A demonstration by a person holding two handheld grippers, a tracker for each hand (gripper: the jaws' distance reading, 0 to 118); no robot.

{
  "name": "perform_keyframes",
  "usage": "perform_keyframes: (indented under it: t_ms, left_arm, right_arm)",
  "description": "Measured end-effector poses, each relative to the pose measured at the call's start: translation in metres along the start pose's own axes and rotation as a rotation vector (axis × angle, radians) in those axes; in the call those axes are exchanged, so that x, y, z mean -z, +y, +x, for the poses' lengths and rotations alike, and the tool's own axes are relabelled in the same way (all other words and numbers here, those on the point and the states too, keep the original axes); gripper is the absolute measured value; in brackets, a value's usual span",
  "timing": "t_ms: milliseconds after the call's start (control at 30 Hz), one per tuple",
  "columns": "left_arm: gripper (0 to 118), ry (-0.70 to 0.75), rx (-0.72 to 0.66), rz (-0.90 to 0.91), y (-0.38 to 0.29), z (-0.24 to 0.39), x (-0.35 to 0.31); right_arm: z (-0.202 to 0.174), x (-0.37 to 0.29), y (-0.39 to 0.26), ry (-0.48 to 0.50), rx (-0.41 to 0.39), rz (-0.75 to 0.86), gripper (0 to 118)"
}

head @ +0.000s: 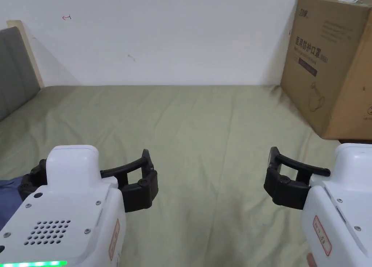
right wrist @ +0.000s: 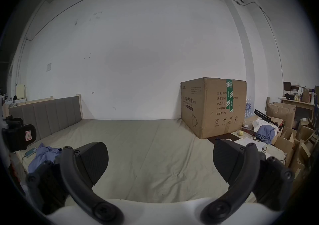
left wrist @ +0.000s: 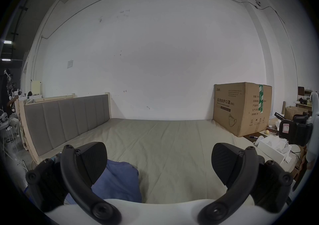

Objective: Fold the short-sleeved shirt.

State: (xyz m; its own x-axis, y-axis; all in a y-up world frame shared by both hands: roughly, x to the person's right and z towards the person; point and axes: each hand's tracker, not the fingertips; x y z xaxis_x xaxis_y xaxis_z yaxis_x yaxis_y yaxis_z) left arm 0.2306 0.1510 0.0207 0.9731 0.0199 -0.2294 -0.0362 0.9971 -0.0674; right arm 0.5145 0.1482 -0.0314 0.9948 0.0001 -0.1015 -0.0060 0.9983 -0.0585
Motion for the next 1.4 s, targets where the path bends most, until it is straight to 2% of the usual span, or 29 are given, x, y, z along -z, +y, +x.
perform_keyframes:
  t_ms: [867, 1000, 1100, 1200, 1267, 1300, 1333, 1400]
  left_arm:
    - [118, 0.008, 0.014, 0.003, 0.0, 0.003, 0.0]
    - [118, -0.014, -0.062, -0.007, -0.002, -0.001, 0.003]
    - [118, -0.061, -0.216, -0.012, -0.004, -0.01, 0.005]
    - [118, -0.106, -0.493, -0.029, -0.012, -0.026, 0.008]
    - [118, -0.139, -0.728, -0.072, -0.023, -0.039, 0.014]
    - [118, -0.145, -0.801, -0.089, -0.03, -0.044, 0.017]
    - [118, -0.156, -0.899, -0.117, -0.038, -0.049, 0.021]
    - [118, -0.16, -0.985, -0.215, -0.049, -0.056, 0.025]
  right_arm:
    - [0.002, 0.002, -0.004, -0.006, -0.012, -0.02, 118]
    - [-0.001, 0.002, -0.002, -0.008, -0.039, -0.008, 118]
    - [-0.013, 0.001, 0.0, -0.031, -0.166, 0.014, 118]
    - [-0.03, -0.001, -0.004, -0.063, -0.357, 0.069, 118]
    - [-0.044, -0.002, -0.01, -0.073, -0.532, 0.111, 118]
    - [-0.05, -0.003, -0.013, -0.07, -0.615, 0.129, 118]
    - [-0.057, -0.004, -0.018, -0.058, -0.731, 0.151, 118]
    - [-0.069, -0.005, -0.029, -0.038, -0.933, 0.191, 118]
